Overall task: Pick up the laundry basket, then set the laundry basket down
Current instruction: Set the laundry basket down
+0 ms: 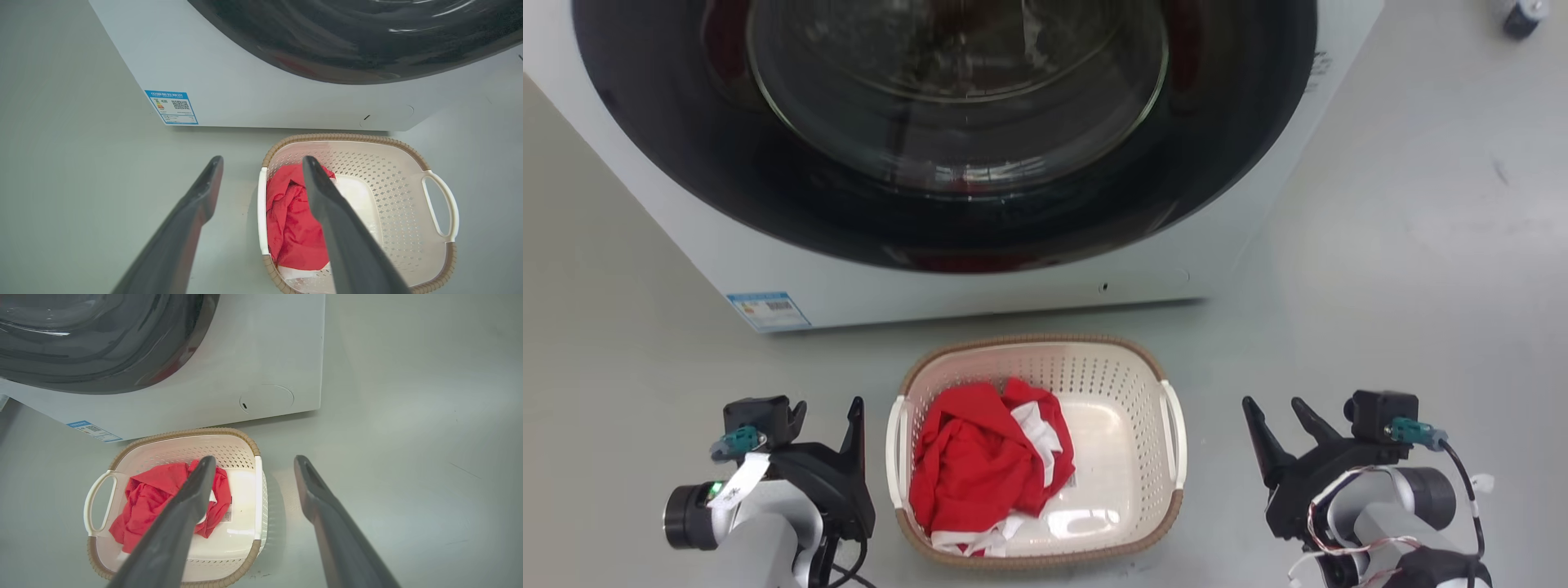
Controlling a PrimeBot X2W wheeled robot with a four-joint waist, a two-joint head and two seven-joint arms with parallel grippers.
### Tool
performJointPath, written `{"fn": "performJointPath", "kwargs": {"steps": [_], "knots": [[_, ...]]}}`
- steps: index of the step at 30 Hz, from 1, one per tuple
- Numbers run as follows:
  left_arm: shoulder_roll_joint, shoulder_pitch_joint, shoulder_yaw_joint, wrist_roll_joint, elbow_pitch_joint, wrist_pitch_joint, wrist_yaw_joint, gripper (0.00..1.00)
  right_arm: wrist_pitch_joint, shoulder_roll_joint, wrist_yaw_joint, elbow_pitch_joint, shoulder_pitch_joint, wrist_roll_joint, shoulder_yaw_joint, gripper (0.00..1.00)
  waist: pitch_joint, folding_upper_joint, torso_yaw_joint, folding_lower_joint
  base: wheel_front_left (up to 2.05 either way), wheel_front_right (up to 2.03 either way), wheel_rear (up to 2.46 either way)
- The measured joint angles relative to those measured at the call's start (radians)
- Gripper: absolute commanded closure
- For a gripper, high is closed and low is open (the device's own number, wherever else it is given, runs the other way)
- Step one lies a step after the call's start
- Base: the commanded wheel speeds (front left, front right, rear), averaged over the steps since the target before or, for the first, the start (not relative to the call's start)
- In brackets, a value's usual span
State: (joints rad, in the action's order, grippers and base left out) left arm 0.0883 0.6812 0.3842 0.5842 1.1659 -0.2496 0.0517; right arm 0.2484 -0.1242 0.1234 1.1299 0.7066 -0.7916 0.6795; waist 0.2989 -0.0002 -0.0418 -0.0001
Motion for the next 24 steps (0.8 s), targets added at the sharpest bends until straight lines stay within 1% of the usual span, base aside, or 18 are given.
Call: {"fn": "performJointPath", "kwargs": {"steps": [4,10,11,16,21,24], "knots": [[0.013,-0.058,-0.019,-0.017,-0.063,0.000,-0.020,0.00,0.000,-0.008,-0.010,-0.036,-0.049,0.000,-0.024,0.00,-0.060,0.0000,-0.004,0.0000,0.00,0.00,0.00],[0.019,-0.162,-0.048,-0.028,-0.180,0.000,-0.050,0.00,0.000,-0.031,-0.049,-0.119,-0.126,0.025,-0.059,0.00,-0.147,0.0000,-0.009,0.0000,0.00,0.00,0.00],[0.019,-0.162,-0.048,-0.028,-0.180,0.000,-0.050,0.00,0.000,-0.031,-0.049,-0.119,-0.126,0.025,-0.059,0.00,-0.147,0.0000,-0.009,0.0000,0.00,0.00,0.00],[0.023,-0.237,-0.054,-0.053,-0.308,0.000,-0.072,0.00,0.001,-0.061,-0.085,-0.208,-0.184,0.057,-0.086,0.00,-0.208,0.0001,-0.011,0.0000,0.00,0.00,0.00],[0.047,-0.335,-0.060,-0.102,-0.437,0.000,-0.107,0.00,0.001,-0.077,-0.121,-0.318,-0.241,0.114,-0.098,0.00,-0.253,0.0000,-0.014,0.0000,0.00,0.00,0.00],[0.054,-0.387,-0.060,-0.126,-0.518,0.000,-0.124,0.00,0.001,-0.098,-0.146,-0.384,-0.284,0.140,-0.111,0.00,-0.275,0.0001,-0.015,0.0001,0.00,0.00,0.00]]}}
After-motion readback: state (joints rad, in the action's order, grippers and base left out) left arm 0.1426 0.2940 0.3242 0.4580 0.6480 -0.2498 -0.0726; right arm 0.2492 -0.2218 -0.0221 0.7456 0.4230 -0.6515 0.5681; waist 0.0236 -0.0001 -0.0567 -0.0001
